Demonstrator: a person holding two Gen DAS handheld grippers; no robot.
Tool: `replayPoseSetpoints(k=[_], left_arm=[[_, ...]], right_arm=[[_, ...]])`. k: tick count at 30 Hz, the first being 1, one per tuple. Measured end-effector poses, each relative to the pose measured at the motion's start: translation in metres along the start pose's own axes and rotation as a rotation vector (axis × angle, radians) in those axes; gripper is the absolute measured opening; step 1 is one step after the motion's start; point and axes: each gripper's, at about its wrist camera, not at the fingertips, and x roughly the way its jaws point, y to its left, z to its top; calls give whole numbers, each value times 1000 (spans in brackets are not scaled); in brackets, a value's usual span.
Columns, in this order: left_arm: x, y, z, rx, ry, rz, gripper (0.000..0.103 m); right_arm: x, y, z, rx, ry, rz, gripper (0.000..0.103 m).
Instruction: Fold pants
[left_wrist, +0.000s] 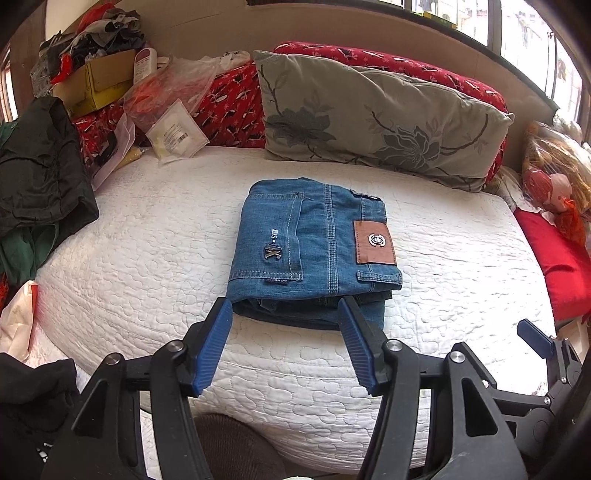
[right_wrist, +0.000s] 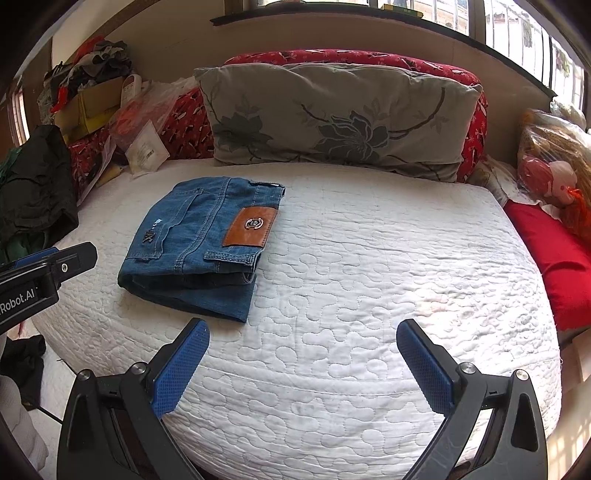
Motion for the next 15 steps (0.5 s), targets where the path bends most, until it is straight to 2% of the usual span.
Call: replayPoseSetpoints(k=[15], left_arm=[[5,-13,2,-2,34,-15,60]], right_arm=[[0,-10,2,31,-4,-13,102]])
